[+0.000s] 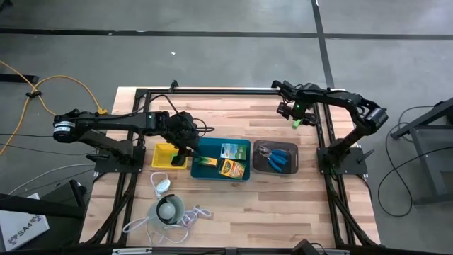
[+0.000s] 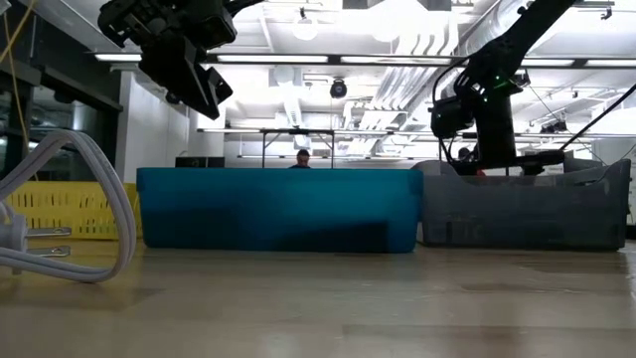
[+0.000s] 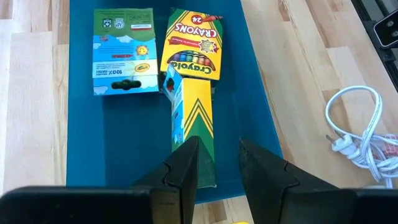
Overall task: Pick & Place School Supplies
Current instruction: Put the green eraser into the yellow bin
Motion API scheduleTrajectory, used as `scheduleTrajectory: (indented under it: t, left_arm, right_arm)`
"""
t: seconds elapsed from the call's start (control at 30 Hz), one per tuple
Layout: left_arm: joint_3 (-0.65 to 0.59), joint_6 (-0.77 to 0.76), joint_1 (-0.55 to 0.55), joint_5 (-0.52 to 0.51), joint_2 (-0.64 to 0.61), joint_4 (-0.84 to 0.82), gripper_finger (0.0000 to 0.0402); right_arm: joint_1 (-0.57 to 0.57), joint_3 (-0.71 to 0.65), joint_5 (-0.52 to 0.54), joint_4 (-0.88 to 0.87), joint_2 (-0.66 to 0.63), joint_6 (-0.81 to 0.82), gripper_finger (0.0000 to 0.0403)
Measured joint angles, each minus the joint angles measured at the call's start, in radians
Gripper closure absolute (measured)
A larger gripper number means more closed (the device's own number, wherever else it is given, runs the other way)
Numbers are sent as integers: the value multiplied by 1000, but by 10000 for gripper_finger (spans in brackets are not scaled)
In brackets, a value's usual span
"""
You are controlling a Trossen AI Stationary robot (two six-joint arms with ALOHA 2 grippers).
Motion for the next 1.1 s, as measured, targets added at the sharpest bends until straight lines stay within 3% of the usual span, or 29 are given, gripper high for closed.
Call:
scheduleTrajectory:
  t: [1.1]
  left_arm:
    - [0,-7,0,0,0,-3,293]
  right_arm:
    - [-8,-102,9,145,0,44,150]
